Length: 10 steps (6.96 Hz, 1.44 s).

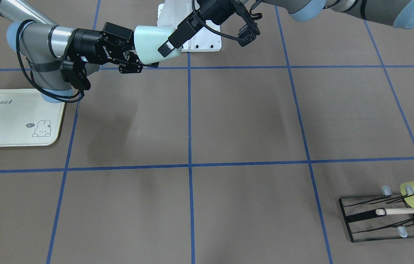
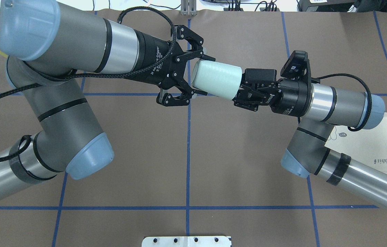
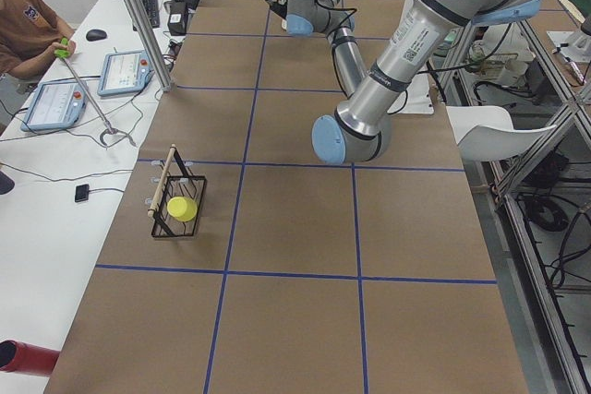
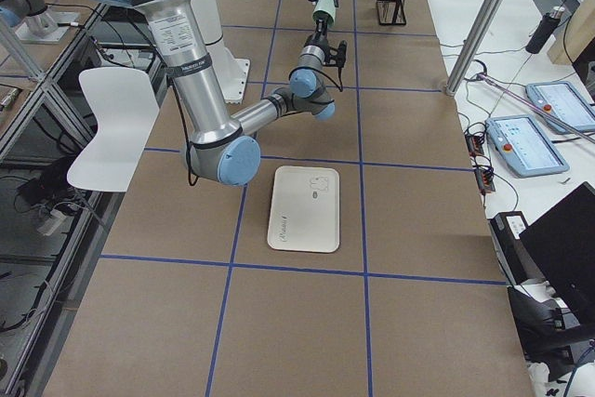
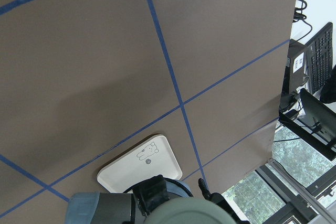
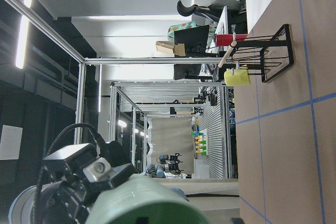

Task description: Left arm grabs green cup and hands to right arm on tray

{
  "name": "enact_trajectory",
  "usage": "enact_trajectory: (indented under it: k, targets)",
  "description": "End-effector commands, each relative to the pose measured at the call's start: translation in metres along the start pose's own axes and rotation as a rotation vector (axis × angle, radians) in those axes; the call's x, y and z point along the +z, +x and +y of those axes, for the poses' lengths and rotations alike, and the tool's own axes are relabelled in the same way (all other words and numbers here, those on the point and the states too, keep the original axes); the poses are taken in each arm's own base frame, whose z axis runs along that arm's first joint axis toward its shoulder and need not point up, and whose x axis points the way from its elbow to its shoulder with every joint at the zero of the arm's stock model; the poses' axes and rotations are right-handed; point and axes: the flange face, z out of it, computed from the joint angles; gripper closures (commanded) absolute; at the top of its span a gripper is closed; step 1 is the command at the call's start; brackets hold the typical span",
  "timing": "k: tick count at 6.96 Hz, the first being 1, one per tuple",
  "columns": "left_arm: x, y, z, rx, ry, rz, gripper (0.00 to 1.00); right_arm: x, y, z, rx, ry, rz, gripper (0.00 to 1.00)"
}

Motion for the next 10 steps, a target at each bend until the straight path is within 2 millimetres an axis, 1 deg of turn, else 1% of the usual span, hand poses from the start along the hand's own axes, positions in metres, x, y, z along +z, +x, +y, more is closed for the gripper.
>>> enact_trajectory:
  k: [1,2,3,4,5,6,7,8,9,10]
  targets:
    - [0.000,0.000,0.000,0.000,0.001,0.000,0.87,0.000,0.000,0.000,0.000,0.005,-0.003,0.46]
    - [0.000,0.000,0.000,0.000,0.001,0.000,0.87,0.000,0.000,0.000,0.000,0.004,-0.004,0.52]
    - [0.000,0.000,0.000,0.000,0.001,0.000,0.87,-0.001,0.000,-0.001,0.001,0.012,-0.005,0.60]
    - [0.000,0.000,0.000,0.000,0.001,0.000,0.87,0.000,0.001,0.000,0.003,0.012,-0.005,0.64]
    - [0.001,0.000,-0.001,0.000,0.002,-0.001,0.87,0.001,0.001,0.001,0.005,0.010,-0.007,0.71]
    - [0.002,0.000,-0.002,-0.001,0.003,-0.002,0.87,0.001,0.002,0.001,0.006,0.015,-0.008,0.81]
    - [0.002,0.000,-0.002,-0.002,0.005,-0.001,0.81,0.001,0.002,0.002,0.008,0.017,-0.011,0.86]
    - [0.004,0.000,-0.006,0.006,-0.001,0.002,0.48,0.001,0.004,0.003,0.010,0.018,-0.008,0.88]
    - [0.010,0.000,-0.012,0.024,-0.027,0.017,0.00,0.001,0.003,0.003,0.010,0.021,-0.011,0.97]
    - [0.013,-0.001,-0.015,0.025,-0.027,0.015,0.00,0.001,0.004,0.003,0.011,0.025,-0.010,1.00]
